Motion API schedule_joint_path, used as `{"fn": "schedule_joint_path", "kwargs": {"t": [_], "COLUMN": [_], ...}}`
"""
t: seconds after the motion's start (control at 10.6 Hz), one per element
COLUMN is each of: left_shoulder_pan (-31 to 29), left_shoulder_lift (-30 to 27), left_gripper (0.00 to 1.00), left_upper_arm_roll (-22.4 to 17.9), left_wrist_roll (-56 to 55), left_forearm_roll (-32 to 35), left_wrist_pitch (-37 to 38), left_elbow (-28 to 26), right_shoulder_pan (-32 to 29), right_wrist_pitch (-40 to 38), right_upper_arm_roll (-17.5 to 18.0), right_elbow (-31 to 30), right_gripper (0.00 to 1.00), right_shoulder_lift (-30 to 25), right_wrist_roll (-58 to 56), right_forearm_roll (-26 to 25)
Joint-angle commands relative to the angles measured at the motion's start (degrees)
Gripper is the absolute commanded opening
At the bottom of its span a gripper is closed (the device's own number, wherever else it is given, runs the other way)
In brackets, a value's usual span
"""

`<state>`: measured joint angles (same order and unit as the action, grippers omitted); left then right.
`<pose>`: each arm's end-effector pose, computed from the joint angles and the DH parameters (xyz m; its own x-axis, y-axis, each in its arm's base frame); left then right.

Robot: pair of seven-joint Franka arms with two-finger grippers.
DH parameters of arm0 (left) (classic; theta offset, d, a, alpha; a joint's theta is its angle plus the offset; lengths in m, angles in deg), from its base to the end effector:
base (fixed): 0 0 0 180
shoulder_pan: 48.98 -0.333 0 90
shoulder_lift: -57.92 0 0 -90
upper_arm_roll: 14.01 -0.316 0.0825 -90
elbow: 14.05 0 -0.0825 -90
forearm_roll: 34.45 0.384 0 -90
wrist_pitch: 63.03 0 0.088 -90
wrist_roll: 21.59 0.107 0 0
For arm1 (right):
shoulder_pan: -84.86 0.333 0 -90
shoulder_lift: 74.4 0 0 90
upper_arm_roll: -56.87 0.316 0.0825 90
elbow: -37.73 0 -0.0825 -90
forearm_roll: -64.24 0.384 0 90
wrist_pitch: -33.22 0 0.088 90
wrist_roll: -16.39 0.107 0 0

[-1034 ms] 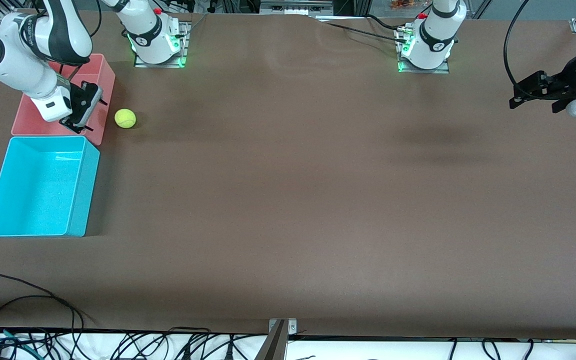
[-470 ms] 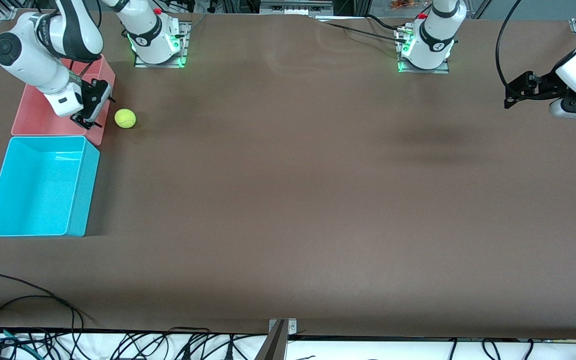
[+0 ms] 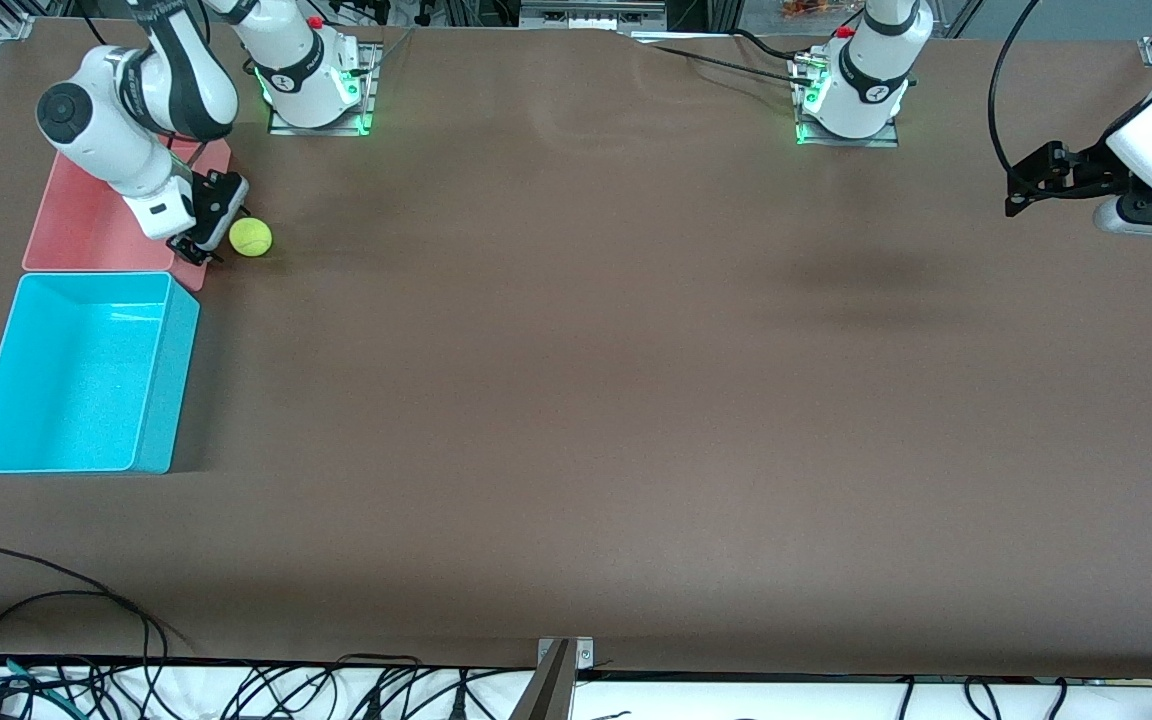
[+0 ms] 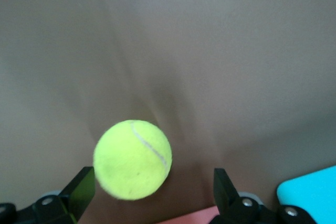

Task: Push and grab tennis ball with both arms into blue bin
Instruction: 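Lower the right gripper over the tennis ball and close on it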

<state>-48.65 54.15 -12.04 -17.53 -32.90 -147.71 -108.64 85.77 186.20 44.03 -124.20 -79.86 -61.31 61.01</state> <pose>0.5224 -0.0185 0.6150 0.9882 -0.1077 -0.1088 -0.1107 -0.9936 -0.0217 0.3551 -0.0706 0.2233 0.3614 0.9323 -0.0146 0.9304 -0.3616 -0.0610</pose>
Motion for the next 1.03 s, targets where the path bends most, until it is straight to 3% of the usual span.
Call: {"fn": "schedule_joint_path", "kwargs": {"t": [0.0, 0.94], "left_shoulder_pan": [0.3, 0.4], "left_shoulder_lift": [0.7, 0.7], "left_gripper": [1.00, 1.00], "left_upper_arm_roll": [0.1, 0.2], "left_wrist_roll": [-0.2, -0.4], "left_forearm_roll": [0.7, 0.6], "left_wrist_pitch": [1.4, 1.4], "left_elbow": [2.5, 2.6], "right_shoulder_pan": [0.4, 0.8], "right_wrist_pitch": [11.6, 9.4], "right_upper_arm_roll": [0.2, 0.6], "right_elbow": [-4.2, -3.8], "right_gripper": [1.00, 1.00], "right_shoulder_lift": [5.1, 5.2], "right_wrist_roll": [-0.3, 4.0], "right_forearm_roll": [-1.1, -1.2]}}
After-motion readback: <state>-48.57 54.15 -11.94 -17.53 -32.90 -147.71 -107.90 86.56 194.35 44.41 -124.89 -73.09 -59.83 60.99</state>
